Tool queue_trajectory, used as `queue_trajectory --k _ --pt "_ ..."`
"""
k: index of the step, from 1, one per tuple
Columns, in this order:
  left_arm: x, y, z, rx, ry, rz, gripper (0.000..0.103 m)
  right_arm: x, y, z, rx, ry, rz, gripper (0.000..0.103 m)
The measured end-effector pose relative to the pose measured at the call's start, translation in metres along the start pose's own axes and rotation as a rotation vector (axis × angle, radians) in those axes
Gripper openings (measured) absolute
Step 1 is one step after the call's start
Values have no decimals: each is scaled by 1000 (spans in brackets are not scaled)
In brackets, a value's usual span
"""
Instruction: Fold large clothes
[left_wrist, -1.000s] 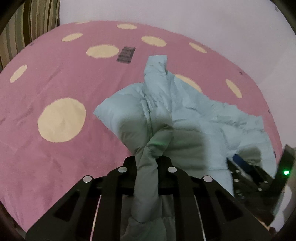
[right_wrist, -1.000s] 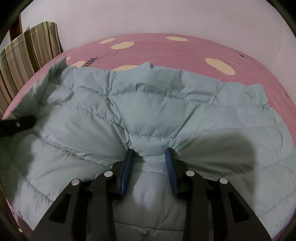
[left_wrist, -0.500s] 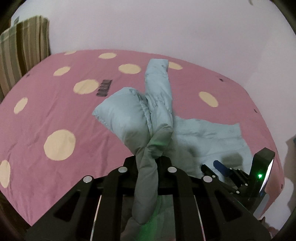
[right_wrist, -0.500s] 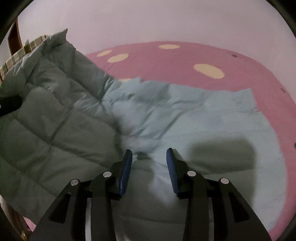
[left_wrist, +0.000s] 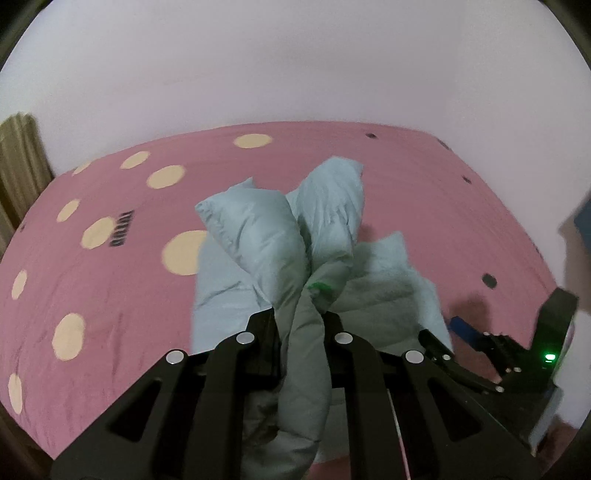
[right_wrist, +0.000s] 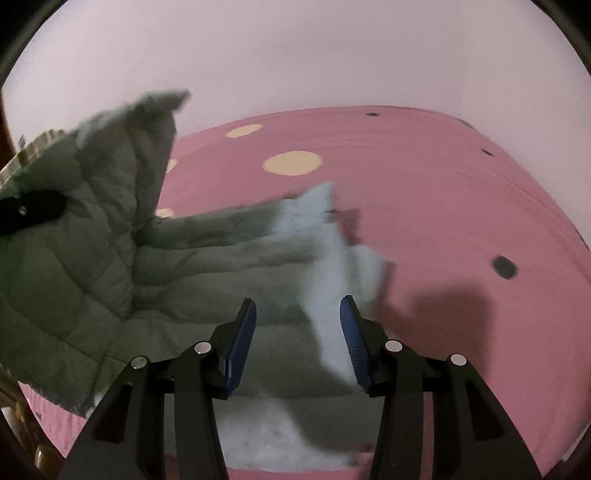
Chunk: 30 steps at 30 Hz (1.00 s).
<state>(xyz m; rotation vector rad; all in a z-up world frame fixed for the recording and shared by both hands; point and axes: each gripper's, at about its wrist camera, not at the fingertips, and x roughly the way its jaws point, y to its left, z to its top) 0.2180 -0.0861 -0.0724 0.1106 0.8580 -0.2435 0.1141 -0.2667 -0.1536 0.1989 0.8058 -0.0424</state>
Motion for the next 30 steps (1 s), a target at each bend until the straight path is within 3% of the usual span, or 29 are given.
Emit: queue_trajectory --k 9,14,15,17,19,25,30 --pt "73 -91 -38 96 111 -18 10 -7 -57 -12 92 6 -58 48" --pt "83 -114 -53 128 82 15 14 -4 -71 -18 126 22 -76 48" --pt "81 -116 -53 123 76 10 19 -5 -72 -19 128 24 -77 48" --pt "70 -113 -53 107 60 -27 30 -6 -72 -20 133 25 -81 48" --pt "55 -110 -53 89 45 -77 55 -6 -72 -18 136 23 -80 48" --pt "-5 -81 -44 40 -64 -147 72 -12 -63 -11 130 10 -64 49" --pt "-23 -9 -41 -58 -138 -70 80 -16 -34 4 101 -9 -15 63"
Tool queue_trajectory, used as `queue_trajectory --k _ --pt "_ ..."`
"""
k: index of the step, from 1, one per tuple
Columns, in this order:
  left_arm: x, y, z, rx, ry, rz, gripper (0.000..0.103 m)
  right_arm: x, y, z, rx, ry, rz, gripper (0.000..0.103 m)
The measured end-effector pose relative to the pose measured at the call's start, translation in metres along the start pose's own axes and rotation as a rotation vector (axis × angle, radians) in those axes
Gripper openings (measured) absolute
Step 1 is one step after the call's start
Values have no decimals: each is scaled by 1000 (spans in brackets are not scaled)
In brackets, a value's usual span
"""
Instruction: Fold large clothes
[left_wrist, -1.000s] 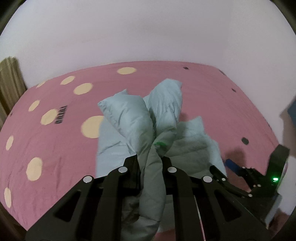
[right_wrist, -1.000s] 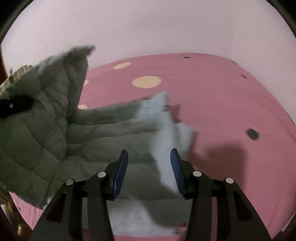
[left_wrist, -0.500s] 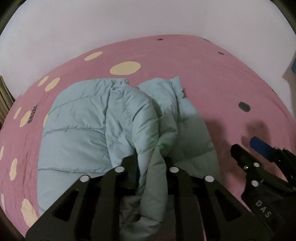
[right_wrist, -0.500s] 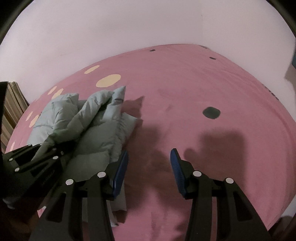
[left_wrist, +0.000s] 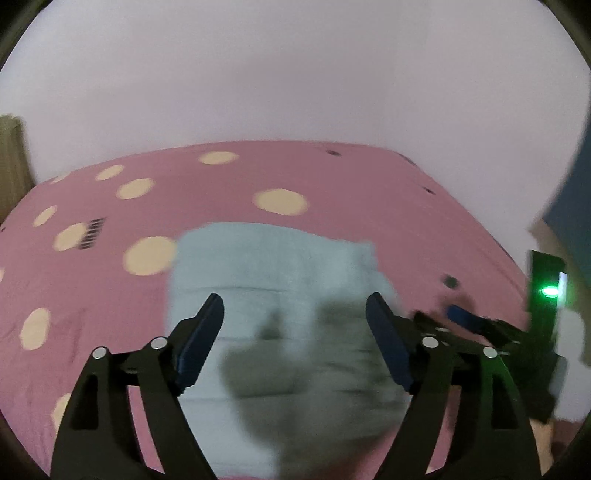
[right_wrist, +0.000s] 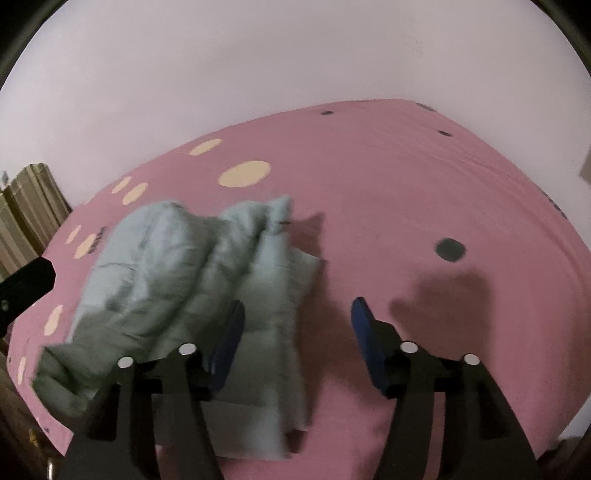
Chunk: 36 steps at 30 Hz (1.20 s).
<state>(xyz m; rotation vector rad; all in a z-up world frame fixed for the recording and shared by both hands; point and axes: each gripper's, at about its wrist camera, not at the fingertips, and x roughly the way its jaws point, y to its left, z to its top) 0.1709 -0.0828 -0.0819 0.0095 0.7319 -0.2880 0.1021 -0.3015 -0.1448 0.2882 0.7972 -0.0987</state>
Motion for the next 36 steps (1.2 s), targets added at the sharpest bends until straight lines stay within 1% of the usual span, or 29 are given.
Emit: queue_trajectory --k 2,5,8,10,12,13,14,15,16,17,19,20,24,27,28,30,33,36 --pt "7 31 -1 -52 11 57 80 0 12 3 -5 -1 26 70" --pt "20 77 -13 -163 55 96 80 4 33 6 -15 12 63 72" --pt "32 102 -28 -218 90 109 80 15 50 6 -15 52 99 72" --pt "37 109 -35 -220 98 115 80 25 59 4 -11 85 114 72" --pt "42 113 -41 -222 110 96 80 32 65 2 -13 117 121 72" --pt "42 114 -44 -224 113 92 80 36 67 0 -13 131 126 72" --pt "41 115 -48 -226 115 87 80 38 68 0 -11 138 127 69" --pt "44 115 -49 -227 117 80 80 40 69 -2 -8 142 125 61" --pt "46 114 -50 -226 118 71 80 42 70 -2 -9 152 124 44" --pt "48 113 -50 -222 118 66 80 46 71 -2 -14 170 137 33" --pt "48 109 -47 -217 115 51 80 48 75 0 -30 177 156 20" --pt "49 109 -44 -217 114 41 80 46 76 1 -41 169 153 16" --pt "48 96 -28 -195 86 -12 80 33 72 12 -82 114 107 13" --pt "56 78 -27 -156 108 -37 80 31 60 17 -114 90 49 12" --pt "63 69 -29 -131 126 -34 80 35 52 16 -109 96 32 12" --pt "75 54 -36 -98 153 -29 80 44 39 14 -87 121 28 13" --pt "94 43 -44 -82 198 -2 81 60 24 7 -69 149 24 14" --pt "107 39 -49 -78 224 27 81 73 16 2 -62 168 26 15"
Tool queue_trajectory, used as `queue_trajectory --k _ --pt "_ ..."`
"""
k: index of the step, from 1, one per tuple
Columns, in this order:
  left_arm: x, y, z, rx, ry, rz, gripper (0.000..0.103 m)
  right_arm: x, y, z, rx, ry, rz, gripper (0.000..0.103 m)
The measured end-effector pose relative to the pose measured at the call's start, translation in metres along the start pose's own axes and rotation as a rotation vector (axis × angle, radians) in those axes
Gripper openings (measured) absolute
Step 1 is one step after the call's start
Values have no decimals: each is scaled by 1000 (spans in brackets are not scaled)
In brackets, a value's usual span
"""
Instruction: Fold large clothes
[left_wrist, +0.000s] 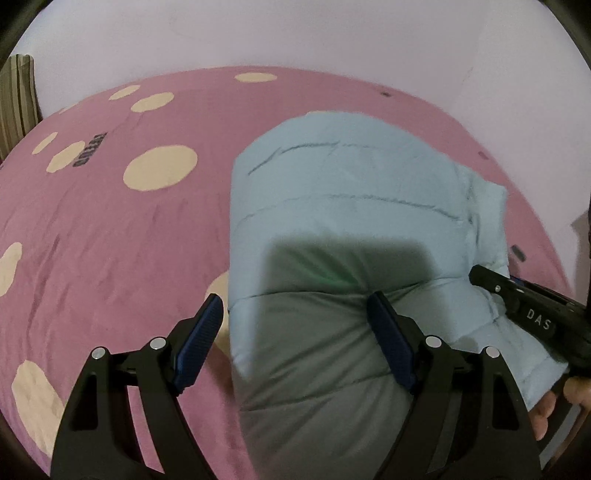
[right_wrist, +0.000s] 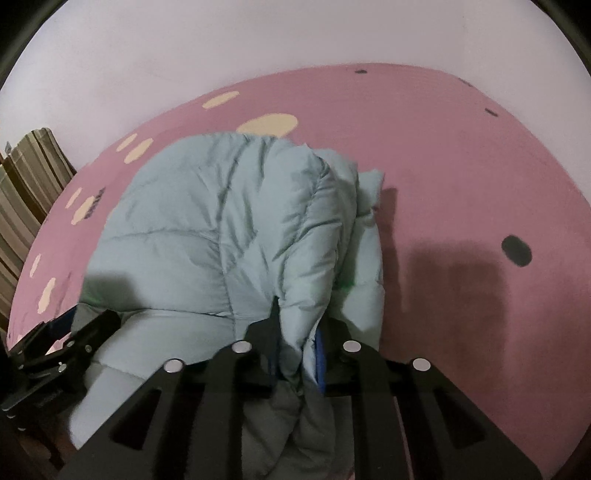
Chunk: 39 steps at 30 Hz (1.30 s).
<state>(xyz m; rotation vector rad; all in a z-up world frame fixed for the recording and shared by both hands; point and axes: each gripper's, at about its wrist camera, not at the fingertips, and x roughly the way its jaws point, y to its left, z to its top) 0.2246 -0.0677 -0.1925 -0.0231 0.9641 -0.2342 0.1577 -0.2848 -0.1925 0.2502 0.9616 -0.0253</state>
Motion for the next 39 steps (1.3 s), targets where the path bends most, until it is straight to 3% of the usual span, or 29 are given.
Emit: queue_trajectory --k 6,10,14,18,23,32,39 --pt "28 0 -5 -15 44 14 87 24 -11 -9 33 8 16 17" --pt "23 2 -3 -9 31 -4 86 21 -11 -7 34 -5 23 21" --pt "-6 11 -5 -32 6 -19 85 -11 -8 -6 27 -52 0 26" --pt "-43 22 -12 -39 -70 -5 85 -55 4 -7 -2 -132 -12 26" --pt "-60 26 -29 -29 -86 -5 85 -80 29 -26 -68 -145 48 26" --pt "-22 18 -46 1 -6 24 86 -32 21 -53 -86 -30 20 25" --pt "-5 16 -51 -16 19 15 86 -17 16 -63 -75 -47 21 26"
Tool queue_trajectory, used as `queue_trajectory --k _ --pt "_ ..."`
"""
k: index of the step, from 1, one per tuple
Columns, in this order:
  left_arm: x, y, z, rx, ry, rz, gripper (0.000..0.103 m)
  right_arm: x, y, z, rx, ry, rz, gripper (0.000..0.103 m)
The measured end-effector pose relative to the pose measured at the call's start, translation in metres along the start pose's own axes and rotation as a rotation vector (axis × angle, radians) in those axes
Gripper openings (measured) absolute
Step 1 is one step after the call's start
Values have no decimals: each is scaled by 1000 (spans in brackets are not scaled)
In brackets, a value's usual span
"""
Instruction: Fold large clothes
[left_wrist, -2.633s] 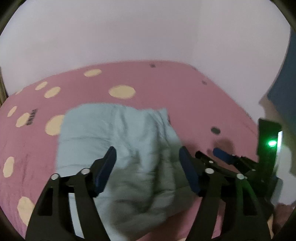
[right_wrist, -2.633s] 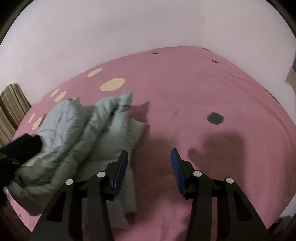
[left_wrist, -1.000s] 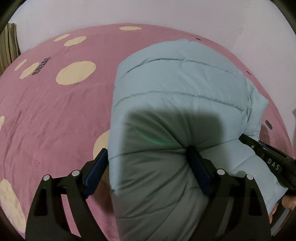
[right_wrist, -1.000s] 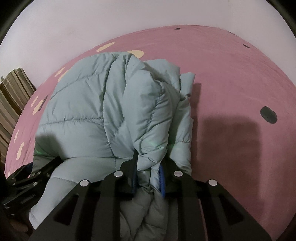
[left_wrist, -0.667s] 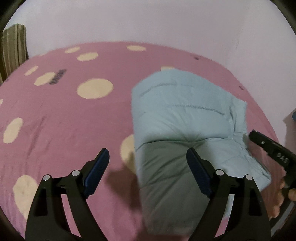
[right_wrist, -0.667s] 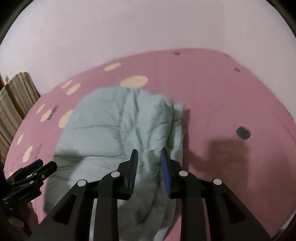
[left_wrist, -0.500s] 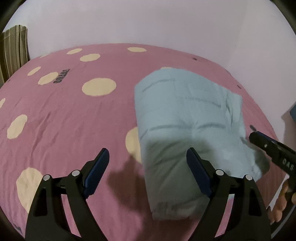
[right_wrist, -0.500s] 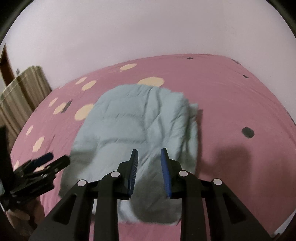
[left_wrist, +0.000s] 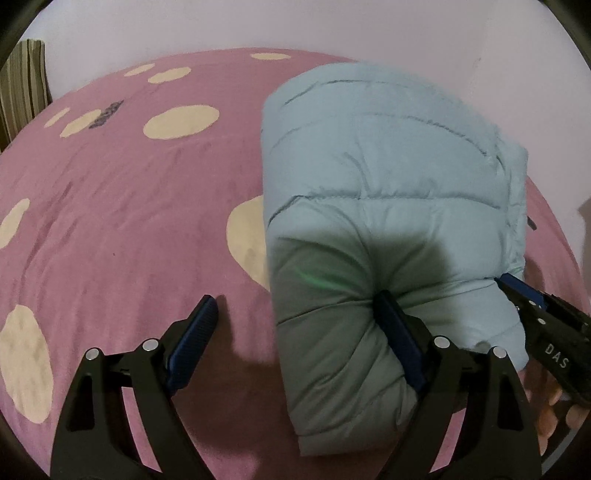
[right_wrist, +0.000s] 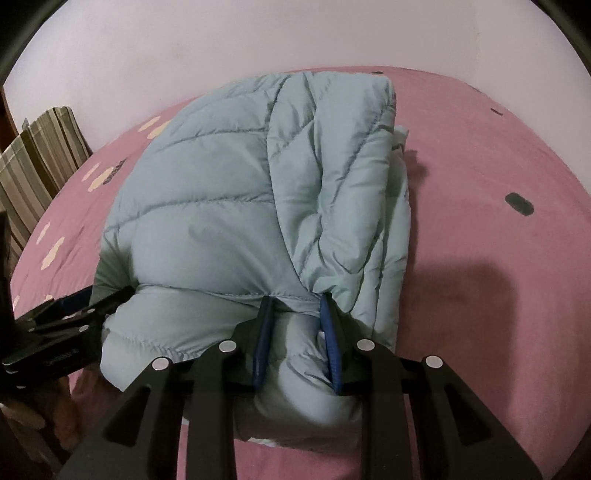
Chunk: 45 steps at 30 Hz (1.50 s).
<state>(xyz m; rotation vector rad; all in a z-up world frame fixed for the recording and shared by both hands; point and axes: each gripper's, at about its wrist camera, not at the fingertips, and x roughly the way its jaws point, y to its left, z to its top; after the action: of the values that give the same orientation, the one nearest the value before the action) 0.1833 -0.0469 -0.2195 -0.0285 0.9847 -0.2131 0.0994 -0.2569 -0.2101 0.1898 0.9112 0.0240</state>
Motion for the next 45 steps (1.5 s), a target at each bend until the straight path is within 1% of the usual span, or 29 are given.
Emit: queue_trajectory --k 3,5,6,7,8,10,12,13,15,16,19,21,27,32,35,38,45 --pt "-16 -1 3 6 2 2 82 -12 1 5 18 1 9 28" --pt "-38 0 10 4 -18 -4 82 -30 -1 10 35 -22 17 28" --pt "-49 1 15 3 -45 -9 82 -44 -1 17 38 -58 22 28" --pt "-56 1 20 2 -68 -9 82 -53 -1 23 33 -85 15 30" --pt "-63 0 31 3 -97 -8 82 -65 1 36 21 -126 -6 34" --pt "-66 -4 53 2 -134 -5 82 -72 3 62 17 -176 -6 37" --pt "-62 -9 76 -6 -161 3 82 -67 3 87 16 -200 -24 38" --pt "-56 -12 89 -11 -155 4 82 -60 3 99 17 -199 -29 38" --pt "-41 -17 106 -20 -141 22 82 -47 3 113 23 -185 -33 38" --pt "-34 -18 109 -17 -131 36 82 -36 2 120 21 -169 -46 38" --pt "-9 -18 114 -24 -95 84 82 -12 3 121 20 -127 -62 37" --pt "9 -17 111 -26 -68 114 82 0 0 115 19 -105 -71 38" --pt "32 -17 99 -14 -58 140 84 29 -12 100 34 -55 -79 38" --pt "49 -18 94 -3 -29 132 84 54 -13 96 29 -20 -86 38" --pt "61 -16 95 -22 -2 122 87 65 -15 95 43 -16 -84 39" --pt "68 -18 95 -17 2 126 88 73 -17 92 47 -22 -83 39" --pt "77 -18 93 -32 4 123 89 76 -14 87 41 -36 -106 39"
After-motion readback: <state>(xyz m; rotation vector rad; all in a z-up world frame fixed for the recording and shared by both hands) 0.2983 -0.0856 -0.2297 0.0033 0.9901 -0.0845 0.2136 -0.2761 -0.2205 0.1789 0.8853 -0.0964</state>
